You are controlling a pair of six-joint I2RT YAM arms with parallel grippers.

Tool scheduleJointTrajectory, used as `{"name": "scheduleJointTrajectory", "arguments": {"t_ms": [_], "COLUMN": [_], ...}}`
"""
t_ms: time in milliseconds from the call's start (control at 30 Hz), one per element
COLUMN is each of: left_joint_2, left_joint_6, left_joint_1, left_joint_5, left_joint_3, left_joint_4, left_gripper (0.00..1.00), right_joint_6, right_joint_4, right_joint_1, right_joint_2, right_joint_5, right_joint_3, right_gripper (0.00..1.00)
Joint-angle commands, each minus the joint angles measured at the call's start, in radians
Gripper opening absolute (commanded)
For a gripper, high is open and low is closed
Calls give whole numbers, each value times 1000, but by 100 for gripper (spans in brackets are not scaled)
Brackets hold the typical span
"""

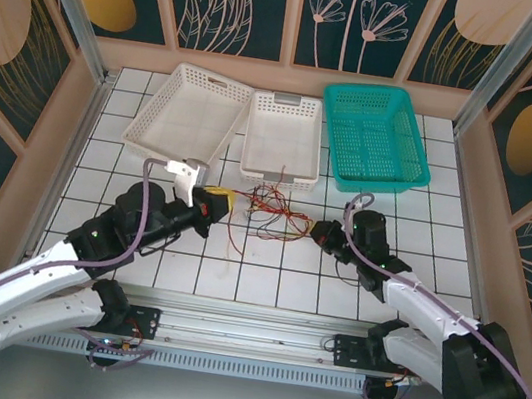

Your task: Untangle the cables

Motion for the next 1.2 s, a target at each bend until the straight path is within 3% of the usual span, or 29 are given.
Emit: {"name": "scheduleJointTrajectory", "arguments": {"t_ms": [0, 333, 600, 767, 933, 1167], "left_joint_2": [-58, -103, -98, -37, 57, 250], "left_joint_6": [60, 154, 198, 249, 362, 481], "left_joint_1": [1, 1, 1, 1, 1, 17], "left_joint_5": [-75, -201, -257, -326, -467, -492], "left_joint_3": [118, 285, 364, 394, 437, 523], "left_joint_4": [15, -138, -160, -141, -66, 2], "left_gripper": [0, 0, 0, 0, 0, 0], "right_joint_6": [-10, -14, -37, -44, -83, -132], "right_joint_4": [-89, -72, -52, -36, -45, -83], "right_joint_1": [-68, -202, -272, -272, -267, -262], "right_joint_2": [40, 67, 86, 35, -52, -146], "right_joint_5": [103, 101, 72, 42, 1, -61], "right_joint_3": [-51, -99, -114, -120, -119, -109], "right_gripper": [0, 0, 0, 0, 0, 0]}}
